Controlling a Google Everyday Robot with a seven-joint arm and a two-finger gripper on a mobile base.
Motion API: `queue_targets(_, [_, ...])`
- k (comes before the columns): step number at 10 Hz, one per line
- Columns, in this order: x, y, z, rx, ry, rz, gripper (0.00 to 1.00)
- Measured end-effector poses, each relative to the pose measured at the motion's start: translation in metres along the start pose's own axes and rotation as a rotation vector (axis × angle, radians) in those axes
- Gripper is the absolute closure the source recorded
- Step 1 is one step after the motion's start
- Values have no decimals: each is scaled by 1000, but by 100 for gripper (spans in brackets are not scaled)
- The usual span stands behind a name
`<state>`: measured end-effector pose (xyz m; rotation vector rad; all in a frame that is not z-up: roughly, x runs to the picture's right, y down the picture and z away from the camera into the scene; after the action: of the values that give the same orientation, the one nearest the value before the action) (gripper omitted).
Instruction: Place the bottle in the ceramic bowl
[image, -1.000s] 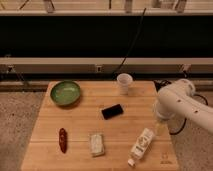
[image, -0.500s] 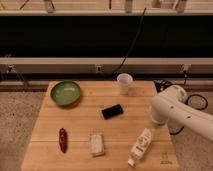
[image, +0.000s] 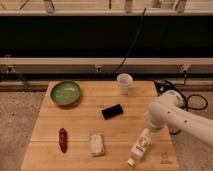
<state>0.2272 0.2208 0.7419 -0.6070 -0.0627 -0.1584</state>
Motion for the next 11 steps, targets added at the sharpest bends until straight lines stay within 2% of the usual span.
queue_targets(11, [-20,12,30,-17,4,-199,20])
